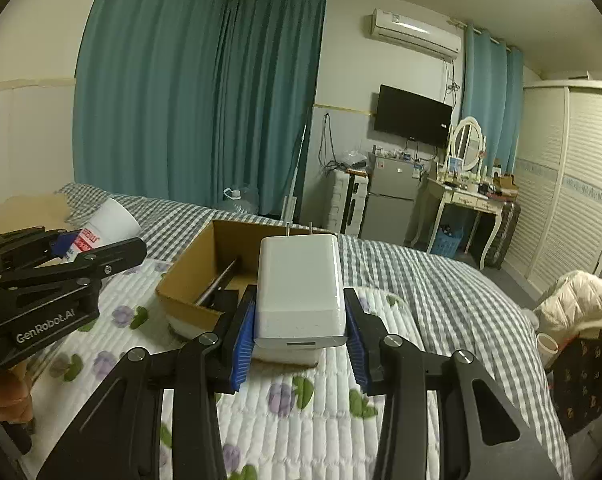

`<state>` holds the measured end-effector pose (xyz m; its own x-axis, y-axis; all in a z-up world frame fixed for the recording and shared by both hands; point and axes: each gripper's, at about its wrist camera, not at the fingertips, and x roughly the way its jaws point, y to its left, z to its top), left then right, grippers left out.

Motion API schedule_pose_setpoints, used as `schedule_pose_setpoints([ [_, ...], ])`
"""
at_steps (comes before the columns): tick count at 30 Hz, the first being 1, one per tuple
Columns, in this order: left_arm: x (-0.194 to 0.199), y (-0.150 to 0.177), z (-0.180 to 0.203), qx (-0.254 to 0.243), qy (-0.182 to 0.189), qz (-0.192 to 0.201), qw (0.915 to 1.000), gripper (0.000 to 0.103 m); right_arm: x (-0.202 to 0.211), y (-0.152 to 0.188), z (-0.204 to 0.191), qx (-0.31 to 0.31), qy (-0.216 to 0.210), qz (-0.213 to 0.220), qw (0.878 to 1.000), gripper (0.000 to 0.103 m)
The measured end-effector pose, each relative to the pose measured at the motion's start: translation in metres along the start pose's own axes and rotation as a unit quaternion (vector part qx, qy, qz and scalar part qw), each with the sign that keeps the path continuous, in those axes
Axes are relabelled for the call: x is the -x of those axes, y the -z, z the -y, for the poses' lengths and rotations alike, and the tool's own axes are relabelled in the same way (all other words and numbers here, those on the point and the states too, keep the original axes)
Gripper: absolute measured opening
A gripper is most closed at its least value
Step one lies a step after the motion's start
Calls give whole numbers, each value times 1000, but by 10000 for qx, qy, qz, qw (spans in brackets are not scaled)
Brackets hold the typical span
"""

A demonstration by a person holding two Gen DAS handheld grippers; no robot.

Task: Organize rigid objects
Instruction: 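Carry bottle and charger plug into the box and open both tools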

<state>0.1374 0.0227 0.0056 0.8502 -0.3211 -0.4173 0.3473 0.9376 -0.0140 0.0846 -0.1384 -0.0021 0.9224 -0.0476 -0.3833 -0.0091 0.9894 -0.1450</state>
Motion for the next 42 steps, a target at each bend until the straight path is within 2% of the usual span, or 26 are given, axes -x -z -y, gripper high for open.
schedule_pose_setpoints([
  [8, -42, -17, -13, -6, -115, -43, 9999, 37, -44, -16, -1, 112, -119, 67, 9998, 40],
  [14, -83, -28, -23, 13, -69, -252, 9997, 37, -94, -23, 3, -31, -335, -202, 9992, 40],
  [20, -131, -31, -27, -36, -33, -613, 9981, 37, -145, -24, 9, -8, -332, -592, 9977, 40],
  [25, -177, -26, -30, -243, -118, -1142, 9931, 37, -189, -18, 20, 75, -423, -1061, 9934, 40],
  [28, -196, -24, -31, -227, -83, -1395, 9899, 37, -202, -15, 15, 212, -450, -1192, 9916, 40],
  [35, -228, -16, -38, -1, -41, -1867, 9824, 37, -239, -8, -1, 729, -457, -1626, 9829, 40],
  [42, -226, -13, -41, 84, -122, -1860, 9824, 39, -243, -9, -2, 706, -436, -1738, 9813, 40],
])
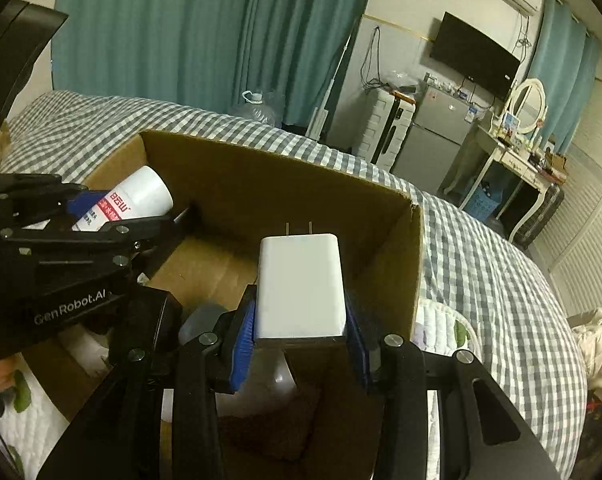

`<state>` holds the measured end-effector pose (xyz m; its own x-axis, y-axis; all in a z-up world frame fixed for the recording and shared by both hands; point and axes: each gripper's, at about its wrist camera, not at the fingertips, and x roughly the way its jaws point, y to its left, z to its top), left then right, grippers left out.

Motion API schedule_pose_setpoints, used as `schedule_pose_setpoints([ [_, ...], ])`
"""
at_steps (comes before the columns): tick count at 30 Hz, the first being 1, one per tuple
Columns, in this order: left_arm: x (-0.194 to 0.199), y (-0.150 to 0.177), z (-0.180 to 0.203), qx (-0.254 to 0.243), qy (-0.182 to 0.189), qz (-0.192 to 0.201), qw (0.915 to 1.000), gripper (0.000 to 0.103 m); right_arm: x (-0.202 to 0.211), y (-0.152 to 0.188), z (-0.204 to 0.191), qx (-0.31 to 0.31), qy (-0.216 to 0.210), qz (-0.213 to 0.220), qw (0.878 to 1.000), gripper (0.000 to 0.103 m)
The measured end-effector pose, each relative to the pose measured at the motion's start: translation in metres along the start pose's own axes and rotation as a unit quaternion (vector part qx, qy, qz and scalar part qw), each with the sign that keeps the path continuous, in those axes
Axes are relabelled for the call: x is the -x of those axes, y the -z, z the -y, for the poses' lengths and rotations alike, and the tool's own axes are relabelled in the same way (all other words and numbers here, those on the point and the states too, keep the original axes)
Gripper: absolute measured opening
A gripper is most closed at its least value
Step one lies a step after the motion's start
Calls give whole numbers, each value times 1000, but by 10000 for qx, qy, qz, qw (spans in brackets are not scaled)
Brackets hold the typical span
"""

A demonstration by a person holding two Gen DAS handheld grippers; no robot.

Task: Organize rigid objects
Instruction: 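Carry bottle and charger plug into the box and open both tools, then lift both tools out of the box and back away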

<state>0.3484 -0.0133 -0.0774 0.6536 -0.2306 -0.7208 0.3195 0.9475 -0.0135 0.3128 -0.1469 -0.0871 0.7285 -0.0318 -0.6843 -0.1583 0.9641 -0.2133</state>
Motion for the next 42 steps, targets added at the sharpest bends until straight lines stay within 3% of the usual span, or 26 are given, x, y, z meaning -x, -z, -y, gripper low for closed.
schedule_pose_setpoints([
  [3, 1, -5, -4, 89, 41, 67, 9999, 49, 4, -1, 2, -58, 78, 52, 9999, 43],
  [5, 9, -5, -8, 199, 95, 170, 9996, 59, 10, -3, 1, -78, 154, 149, 9997, 57],
  [7, 22, -5, -10, 238, 117, 285, 9992, 63, 22, -1, -3, 38, 249, 277, 9993, 63],
  [9, 35, -6, -11, 258, 55, 421, 9988, 76, 33, 0, -5, 149, 429, 435, 9980, 66],
  [14, 74, -10, -10, 322, 92, 821, 9961, 83, 69, -5, 5, -91, 497, 724, 9961, 72],
  [18, 113, -9, -8, 299, -106, 1313, 9908, 101, 97, -9, 13, -402, 571, 965, 9929, 84],
  [20, 129, -8, -6, 246, -194, 1484, 9884, 103, 110, -8, 16, -539, 592, 1043, 9913, 91],
  [26, 177, -1, -5, 229, -292, 1918, 9807, 103, 152, -4, 20, -738, 750, 1309, 9858, 99],
  [35, 234, 25, -3, 371, -403, 2240, 9731, 103, 222, 15, 16, -1042, 578, 1814, 9762, 99],
  [42, 267, 64, 4, 240, -641, 2503, 9658, 103, 271, 47, 6, -1095, 610, 2136, 9688, 103],
])
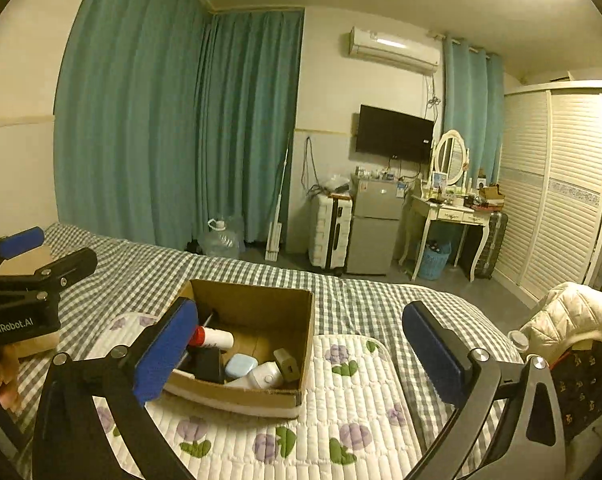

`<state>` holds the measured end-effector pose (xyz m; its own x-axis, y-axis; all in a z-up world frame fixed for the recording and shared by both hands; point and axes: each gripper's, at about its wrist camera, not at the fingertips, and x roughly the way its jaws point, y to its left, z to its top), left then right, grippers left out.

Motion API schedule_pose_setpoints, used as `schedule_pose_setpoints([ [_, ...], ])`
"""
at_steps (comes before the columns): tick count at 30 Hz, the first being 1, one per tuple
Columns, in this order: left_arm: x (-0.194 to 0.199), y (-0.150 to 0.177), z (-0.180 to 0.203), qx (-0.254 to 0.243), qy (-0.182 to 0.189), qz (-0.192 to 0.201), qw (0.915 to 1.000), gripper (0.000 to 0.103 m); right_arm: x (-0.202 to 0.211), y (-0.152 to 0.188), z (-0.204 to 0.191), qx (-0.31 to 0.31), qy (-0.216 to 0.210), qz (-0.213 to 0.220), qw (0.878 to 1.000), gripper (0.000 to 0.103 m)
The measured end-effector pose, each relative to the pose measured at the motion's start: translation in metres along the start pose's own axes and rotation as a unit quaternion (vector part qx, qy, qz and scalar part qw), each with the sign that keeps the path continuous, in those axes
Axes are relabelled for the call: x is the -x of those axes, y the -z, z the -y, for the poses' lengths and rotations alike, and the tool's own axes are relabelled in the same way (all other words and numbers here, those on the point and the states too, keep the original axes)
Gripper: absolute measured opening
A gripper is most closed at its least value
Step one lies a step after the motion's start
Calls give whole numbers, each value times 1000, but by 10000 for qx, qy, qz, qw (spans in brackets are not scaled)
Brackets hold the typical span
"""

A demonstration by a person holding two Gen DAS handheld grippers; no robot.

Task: Organize rigid objects
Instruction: 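Lift both tools out of the box and back away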

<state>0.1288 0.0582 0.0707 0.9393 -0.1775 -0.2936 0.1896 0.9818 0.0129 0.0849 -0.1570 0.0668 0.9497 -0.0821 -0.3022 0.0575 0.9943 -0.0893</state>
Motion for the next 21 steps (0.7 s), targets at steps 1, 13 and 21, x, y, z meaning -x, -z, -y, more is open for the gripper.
schedule_pose_setpoints([
  [1, 7, 4, 0, 15, -12, 21, 10000, 103, 9, 3, 0, -30, -1, 15, 10000, 103],
  [13, 35, 47, 5, 82, -165, 17, 9998, 103, 52, 45, -12, -108, 131, 15, 9999, 103],
  [21, 27, 62, 5, 108, -167, -136, 9997, 103, 49, 61, -6, -263, 216, 2, 9994, 103],
])
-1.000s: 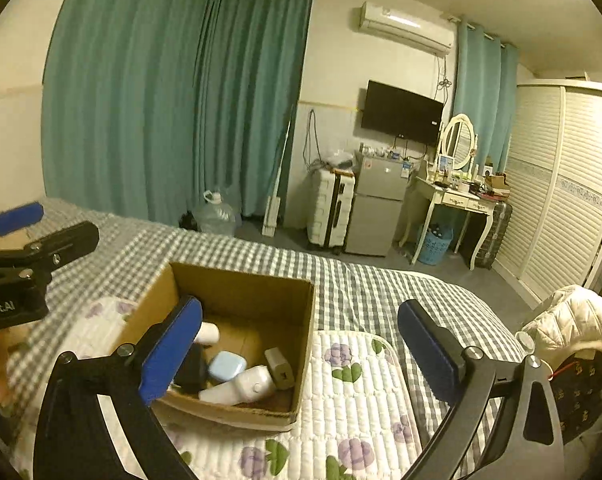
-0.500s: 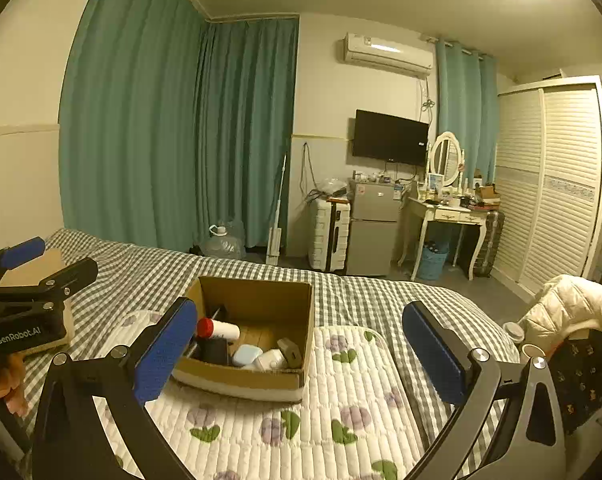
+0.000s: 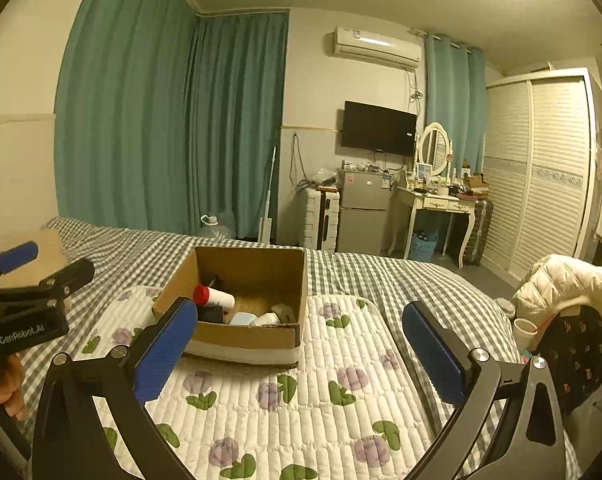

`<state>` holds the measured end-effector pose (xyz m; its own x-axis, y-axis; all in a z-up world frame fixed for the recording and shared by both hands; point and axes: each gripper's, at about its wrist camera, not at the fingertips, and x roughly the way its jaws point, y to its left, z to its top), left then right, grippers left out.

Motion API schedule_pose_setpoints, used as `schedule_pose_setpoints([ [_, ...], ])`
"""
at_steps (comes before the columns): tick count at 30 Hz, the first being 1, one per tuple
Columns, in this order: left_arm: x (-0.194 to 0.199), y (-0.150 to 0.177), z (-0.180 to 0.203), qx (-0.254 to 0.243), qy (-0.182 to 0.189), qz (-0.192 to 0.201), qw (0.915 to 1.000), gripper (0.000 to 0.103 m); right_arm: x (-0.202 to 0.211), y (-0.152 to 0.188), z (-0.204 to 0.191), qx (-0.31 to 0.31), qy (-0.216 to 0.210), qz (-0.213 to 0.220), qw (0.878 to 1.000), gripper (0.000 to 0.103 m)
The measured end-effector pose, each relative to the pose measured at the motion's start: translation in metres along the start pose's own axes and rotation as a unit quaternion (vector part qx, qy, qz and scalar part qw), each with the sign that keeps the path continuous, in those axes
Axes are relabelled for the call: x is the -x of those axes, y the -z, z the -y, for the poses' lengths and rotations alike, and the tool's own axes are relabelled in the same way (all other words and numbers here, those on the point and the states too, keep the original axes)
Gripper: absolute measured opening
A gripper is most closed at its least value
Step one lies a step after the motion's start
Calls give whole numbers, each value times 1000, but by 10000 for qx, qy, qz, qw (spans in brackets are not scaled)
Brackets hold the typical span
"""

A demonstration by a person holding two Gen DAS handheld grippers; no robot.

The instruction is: Organize rigid objects

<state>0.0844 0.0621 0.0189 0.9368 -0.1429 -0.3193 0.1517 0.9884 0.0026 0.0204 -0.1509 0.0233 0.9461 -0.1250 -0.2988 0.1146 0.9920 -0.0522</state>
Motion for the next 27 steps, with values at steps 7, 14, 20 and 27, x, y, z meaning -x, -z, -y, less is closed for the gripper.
schedule_pose_setpoints([
  [7, -3, 8, 11, -226, 26, 48, 9997, 103, -7, 2, -2, 87, 25, -56, 9999, 103],
  [14, -6, 8, 11, -162, 89, -26, 9998, 103, -12, 7, -6, 203, 39, -124, 9997, 103],
  [20, -5, 7, 12, -176, 78, -23, 9998, 103, -13, 10, -4, 146, 14, -183, 9997, 103],
  [27, -1, 7, 13, -185, 63, -45, 9998, 103, -11, 11, -1, 129, 42, -190, 9997, 103],
])
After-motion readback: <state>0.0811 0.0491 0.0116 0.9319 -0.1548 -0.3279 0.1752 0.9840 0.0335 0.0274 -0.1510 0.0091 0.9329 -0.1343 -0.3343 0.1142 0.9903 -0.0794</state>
